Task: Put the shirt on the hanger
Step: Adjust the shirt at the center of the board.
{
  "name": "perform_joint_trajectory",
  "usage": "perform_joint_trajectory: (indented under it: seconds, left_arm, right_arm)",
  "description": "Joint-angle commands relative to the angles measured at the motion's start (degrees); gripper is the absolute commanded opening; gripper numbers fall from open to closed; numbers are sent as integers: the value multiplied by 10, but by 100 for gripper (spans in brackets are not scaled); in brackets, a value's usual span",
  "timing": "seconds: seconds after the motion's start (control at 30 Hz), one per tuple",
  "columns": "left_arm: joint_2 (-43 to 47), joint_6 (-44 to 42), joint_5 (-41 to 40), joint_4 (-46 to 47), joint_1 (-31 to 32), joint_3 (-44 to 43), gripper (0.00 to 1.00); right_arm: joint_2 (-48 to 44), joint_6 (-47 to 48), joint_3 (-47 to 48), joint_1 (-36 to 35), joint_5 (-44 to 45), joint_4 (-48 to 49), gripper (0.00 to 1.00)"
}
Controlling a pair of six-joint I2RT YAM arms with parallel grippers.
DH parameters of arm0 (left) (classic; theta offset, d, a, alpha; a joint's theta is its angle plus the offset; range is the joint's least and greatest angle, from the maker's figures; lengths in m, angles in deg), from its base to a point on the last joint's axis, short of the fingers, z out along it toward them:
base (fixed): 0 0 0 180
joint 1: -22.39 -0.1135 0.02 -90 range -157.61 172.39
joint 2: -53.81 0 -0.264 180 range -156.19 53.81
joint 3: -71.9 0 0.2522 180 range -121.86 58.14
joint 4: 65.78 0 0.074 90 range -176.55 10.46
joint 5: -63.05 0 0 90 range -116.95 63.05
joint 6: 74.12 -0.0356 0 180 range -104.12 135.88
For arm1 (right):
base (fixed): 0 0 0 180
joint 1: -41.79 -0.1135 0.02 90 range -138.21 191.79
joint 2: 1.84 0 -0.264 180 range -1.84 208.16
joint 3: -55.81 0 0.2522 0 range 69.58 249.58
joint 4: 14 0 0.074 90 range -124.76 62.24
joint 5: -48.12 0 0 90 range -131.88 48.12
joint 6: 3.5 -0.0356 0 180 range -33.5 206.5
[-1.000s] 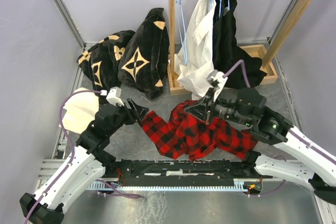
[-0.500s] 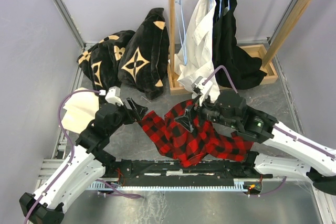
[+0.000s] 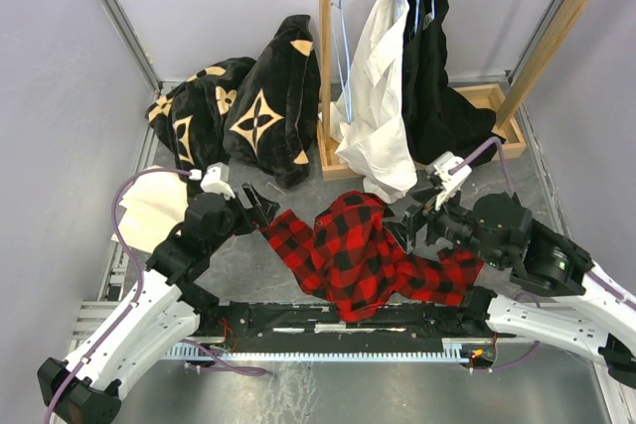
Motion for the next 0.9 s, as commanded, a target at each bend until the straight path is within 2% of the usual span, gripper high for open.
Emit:
perform_joint_trajectory:
  seconds: [0.0,0.13,0.27,0.47,0.57,0.87]
  left_arm:
    - [-2,-3,1,12,-4,-26,92]
    - [-1,-4,2,12,-3,-27,92]
    - [1,-4,0,9,-3,-27,91]
    - [-3,-4,3,10,-4,-25,91]
    - [-3,-5,2,9,-3,-26,91]
    - [0,-6,2,5,-3,-24,91]
  right_arm:
    - [-22,-4,12,-3,35,-13,93]
    - [-23,-16,28,-3,70,-58,92]
    - [16,-55,60,-3,152,-165,87]
    - [102,-80,57,-3,128,-239,79]
    - [124,-94,22,-5,115,-214,78]
    - [171,-120,-62,-40,34,-36,77]
